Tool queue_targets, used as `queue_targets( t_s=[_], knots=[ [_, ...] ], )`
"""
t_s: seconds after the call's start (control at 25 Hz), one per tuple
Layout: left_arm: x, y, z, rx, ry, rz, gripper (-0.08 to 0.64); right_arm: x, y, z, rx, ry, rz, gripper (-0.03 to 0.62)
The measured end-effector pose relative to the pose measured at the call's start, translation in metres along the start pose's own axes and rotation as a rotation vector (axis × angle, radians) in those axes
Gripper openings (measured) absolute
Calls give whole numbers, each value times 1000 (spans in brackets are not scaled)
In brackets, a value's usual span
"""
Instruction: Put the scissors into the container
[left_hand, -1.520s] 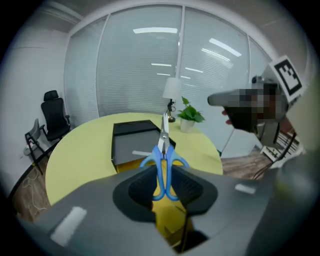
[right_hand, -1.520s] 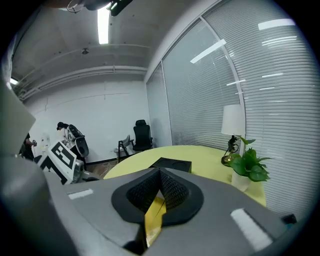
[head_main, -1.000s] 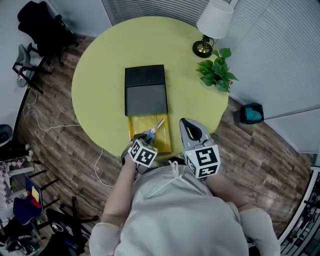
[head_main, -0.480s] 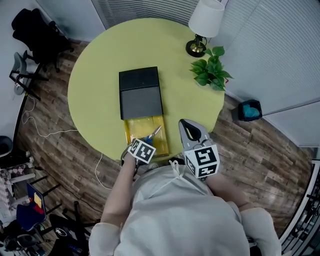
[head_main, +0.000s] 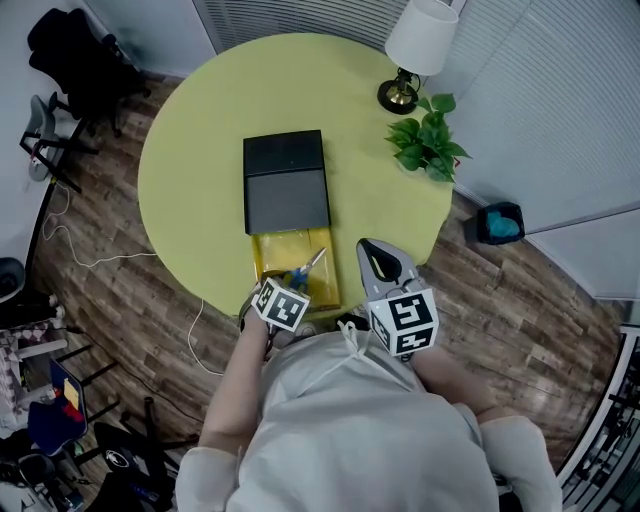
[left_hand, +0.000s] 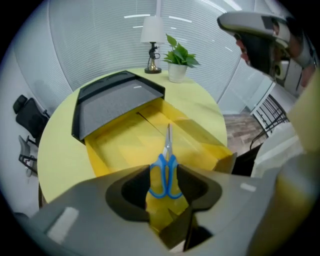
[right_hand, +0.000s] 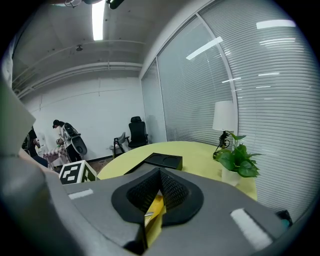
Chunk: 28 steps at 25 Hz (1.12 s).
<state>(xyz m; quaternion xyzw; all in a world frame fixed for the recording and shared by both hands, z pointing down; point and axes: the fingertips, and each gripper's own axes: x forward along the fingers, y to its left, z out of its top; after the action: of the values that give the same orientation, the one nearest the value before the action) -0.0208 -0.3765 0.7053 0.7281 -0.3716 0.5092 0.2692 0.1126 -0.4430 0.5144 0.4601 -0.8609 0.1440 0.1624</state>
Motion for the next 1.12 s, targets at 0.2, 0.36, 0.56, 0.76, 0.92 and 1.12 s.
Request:
queue_targets(
  t_s=[0.2,0.36,0.56,0.76,0.92,1.12],
  knots=[
    [-41,27,24,-109,-192,118,62,-1,7,2,0,-10,2,0],
    [-85,47,44,-243,-382,185,6,-2,14,6,-7,-24,2,0],
    [-145,51,72,-298,-632,202,6,-5,24,13,-13,-45,10,0],
    [-212,48,96,-240,-898,288,6,-9,33,22,-18,-83,19,0],
    [-248,48,102,-205,-1037,365,6,-12,38,27,-29,-107,21,0],
    [-265,44,104,-193,-1115,338,6,-15,47,31,-46,-120,31,0]
  ],
)
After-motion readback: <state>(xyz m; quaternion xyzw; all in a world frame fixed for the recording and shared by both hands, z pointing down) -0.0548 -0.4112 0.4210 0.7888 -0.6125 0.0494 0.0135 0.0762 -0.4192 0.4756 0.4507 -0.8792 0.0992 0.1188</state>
